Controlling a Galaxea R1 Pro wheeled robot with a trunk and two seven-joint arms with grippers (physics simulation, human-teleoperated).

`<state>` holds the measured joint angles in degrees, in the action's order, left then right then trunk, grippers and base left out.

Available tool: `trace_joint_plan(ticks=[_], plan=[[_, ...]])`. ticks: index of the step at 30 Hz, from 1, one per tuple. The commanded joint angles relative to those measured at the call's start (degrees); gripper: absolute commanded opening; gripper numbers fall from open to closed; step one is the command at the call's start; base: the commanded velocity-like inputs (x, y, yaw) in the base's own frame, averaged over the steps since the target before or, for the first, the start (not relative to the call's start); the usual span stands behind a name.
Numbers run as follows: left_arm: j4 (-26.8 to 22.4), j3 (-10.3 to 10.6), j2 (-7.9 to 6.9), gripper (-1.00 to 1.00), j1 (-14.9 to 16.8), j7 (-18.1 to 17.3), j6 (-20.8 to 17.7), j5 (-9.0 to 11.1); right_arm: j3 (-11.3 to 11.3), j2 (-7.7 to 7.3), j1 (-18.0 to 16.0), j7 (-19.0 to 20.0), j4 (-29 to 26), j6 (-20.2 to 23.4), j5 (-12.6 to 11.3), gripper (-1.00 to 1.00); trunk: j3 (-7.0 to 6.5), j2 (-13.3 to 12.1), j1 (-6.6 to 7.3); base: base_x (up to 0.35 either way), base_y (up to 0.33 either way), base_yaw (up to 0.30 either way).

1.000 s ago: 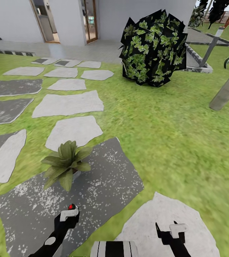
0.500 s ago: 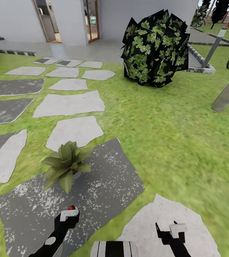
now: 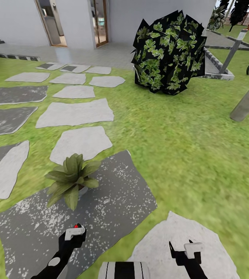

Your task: Pick up the pesticide atomizer in the garden and spray insectifuge to fully cover both potted plants in the garden.

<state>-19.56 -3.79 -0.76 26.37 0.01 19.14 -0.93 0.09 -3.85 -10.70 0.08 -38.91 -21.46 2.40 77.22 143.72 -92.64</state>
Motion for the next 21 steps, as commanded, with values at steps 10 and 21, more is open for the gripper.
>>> trace_joint_plan(ticks=[10,21], plan=[[0.0,-0.2,-0.11,1.00,0.0,0.1,0.4,0.0,0.0,-0.02,0.0,0.0,0.0,-0.2,0.2,1.00,1.79,0.1,-0.17,0.000,0.000,0.000],[0.2,-0.1,-0.20,1.00,0.1,-0.1,4.4,-0.1,0.0,-0.02,0.0,0.0,0.1,-0.2,0.2,1.00,2.83,0.1,-0.25,0.000,0.000,0.000]])
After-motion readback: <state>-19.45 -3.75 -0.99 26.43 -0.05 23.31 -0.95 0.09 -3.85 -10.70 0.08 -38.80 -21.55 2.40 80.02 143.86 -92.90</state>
